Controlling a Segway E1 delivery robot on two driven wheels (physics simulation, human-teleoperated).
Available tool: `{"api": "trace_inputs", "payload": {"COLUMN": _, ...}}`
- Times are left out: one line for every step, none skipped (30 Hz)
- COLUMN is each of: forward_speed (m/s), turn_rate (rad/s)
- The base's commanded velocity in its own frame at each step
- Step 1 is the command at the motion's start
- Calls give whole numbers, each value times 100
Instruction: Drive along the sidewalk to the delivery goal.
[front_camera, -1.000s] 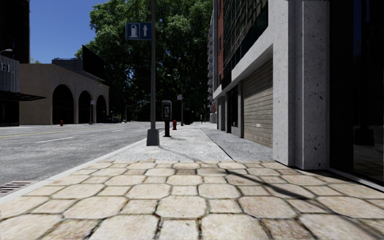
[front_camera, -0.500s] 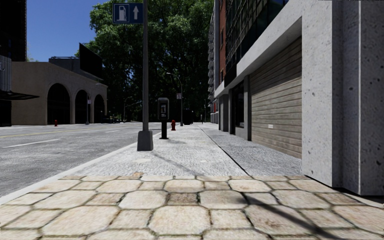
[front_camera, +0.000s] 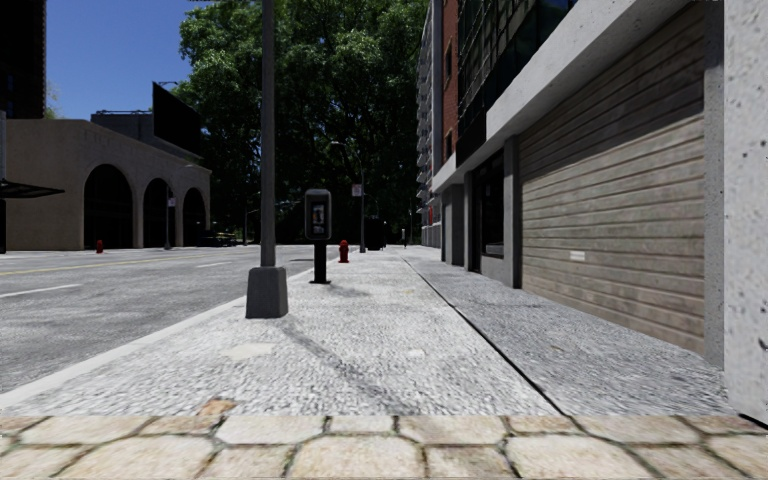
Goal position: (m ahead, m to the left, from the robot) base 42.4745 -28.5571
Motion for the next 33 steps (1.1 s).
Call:
{"api": "trace_inputs", "payload": {"forward_speed": 200, "turn_rate": 0}}
{"api": "trace_inputs", "payload": {"forward_speed": 200, "turn_rate": 0}}
{"api": "trace_inputs", "payload": {"forward_speed": 200, "turn_rate": 0}}
{"api": "trace_inputs", "payload": {"forward_speed": 200, "turn_rate": 0}}
{"api": "trace_inputs", "payload": {"forward_speed": 200, "turn_rate": 0}}
{"api": "trace_inputs", "payload": {"forward_speed": 200, "turn_rate": 0}}
{"api": "trace_inputs", "payload": {"forward_speed": 200, "turn_rate": 0}}
{"api": "trace_inputs", "payload": {"forward_speed": 200, "turn_rate": 0}}
{"api": "trace_inputs", "payload": {"forward_speed": 200, "turn_rate": 0}}
{"api": "trace_inputs", "payload": {"forward_speed": 200, "turn_rate": 0}}
{"api": "trace_inputs", "payload": {"forward_speed": 200, "turn_rate": 0}}
{"api": "trace_inputs", "payload": {"forward_speed": 200, "turn_rate": 0}}
{"api": "trace_inputs", "payload": {"forward_speed": 200, "turn_rate": 0}}
{"api": "trace_inputs", "payload": {"forward_speed": 200, "turn_rate": 0}}
{"api": "trace_inputs", "payload": {"forward_speed": 200, "turn_rate": 0}}
{"api": "trace_inputs", "payload": {"forward_speed": 200, "turn_rate": 0}}
{"api": "trace_inputs", "payload": {"forward_speed": 200, "turn_rate": 0}}
{"api": "trace_inputs", "payload": {"forward_speed": 200, "turn_rate": 0}}
{"api": "trace_inputs", "payload": {"forward_speed": 200, "turn_rate": 0}}
{"api": "trace_inputs", "payload": {"forward_speed": 200, "turn_rate": 0}}
{"api": "trace_inputs", "payload": {"forward_speed": 200, "turn_rate": 0}}
{"api": "trace_inputs", "payload": {"forward_speed": 200, "turn_rate": 0}}
{"api": "trace_inputs", "payload": {"forward_speed": 200, "turn_rate": 0}}
{"api": "trace_inputs", "payload": {"forward_speed": 200, "turn_rate": 0}}
{"api": "trace_inputs", "payload": {"forward_speed": 200, "turn_rate": 0}}
{"api": "trace_inputs", "payload": {"forward_speed": 200, "turn_rate": 0}}
{"api": "trace_inputs", "payload": {"forward_speed": 200, "turn_rate": 0}}
{"api": "trace_inputs", "payload": {"forward_speed": 200, "turn_rate": 0}}
{"api": "trace_inputs", "payload": {"forward_speed": 200, "turn_rate": 0}}
{"api": "trace_inputs", "payload": {"forward_speed": 200, "turn_rate": 0}}
{"api": "trace_inputs", "payload": {"forward_speed": 200, "turn_rate": 0}}
{"api": "trace_inputs", "payload": {"forward_speed": 200, "turn_rate": 0}}
{"api": "trace_inputs", "payload": {"forward_speed": 200, "turn_rate": 0}}
